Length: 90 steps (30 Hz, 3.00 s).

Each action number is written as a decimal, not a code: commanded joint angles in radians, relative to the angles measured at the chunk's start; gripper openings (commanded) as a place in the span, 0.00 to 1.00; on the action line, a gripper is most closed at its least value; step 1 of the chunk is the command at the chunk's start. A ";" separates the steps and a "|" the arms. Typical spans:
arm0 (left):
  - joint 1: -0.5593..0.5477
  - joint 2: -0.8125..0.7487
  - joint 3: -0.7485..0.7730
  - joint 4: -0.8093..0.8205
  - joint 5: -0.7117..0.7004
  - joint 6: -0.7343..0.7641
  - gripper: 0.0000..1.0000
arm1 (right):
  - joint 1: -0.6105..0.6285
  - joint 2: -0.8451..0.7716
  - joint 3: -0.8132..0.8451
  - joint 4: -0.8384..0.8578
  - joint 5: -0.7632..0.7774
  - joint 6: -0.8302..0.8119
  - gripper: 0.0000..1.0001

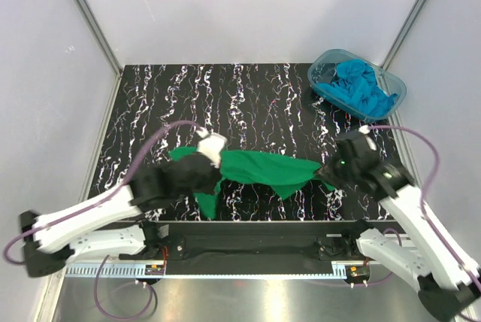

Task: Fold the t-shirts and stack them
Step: Flatten the tshirt out

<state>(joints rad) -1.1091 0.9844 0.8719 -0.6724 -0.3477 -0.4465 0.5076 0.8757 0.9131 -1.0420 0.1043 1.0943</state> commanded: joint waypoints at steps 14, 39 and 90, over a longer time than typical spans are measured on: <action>-0.011 -0.115 0.651 -0.225 -0.127 0.322 0.00 | -0.001 0.061 0.710 -0.250 0.118 -0.241 0.00; 0.760 0.524 0.736 -0.164 0.068 0.233 0.62 | -0.351 0.897 0.918 -0.149 -0.247 -0.594 0.70; 0.652 -0.158 -0.099 -0.182 0.257 -0.379 0.58 | -0.527 0.391 -0.310 0.372 -0.170 -0.226 0.39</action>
<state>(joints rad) -0.4530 0.8146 0.7441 -0.8925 -0.0792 -0.8375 -0.0162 1.2678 0.6159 -0.6846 -0.0666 0.8608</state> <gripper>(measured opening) 0.573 0.390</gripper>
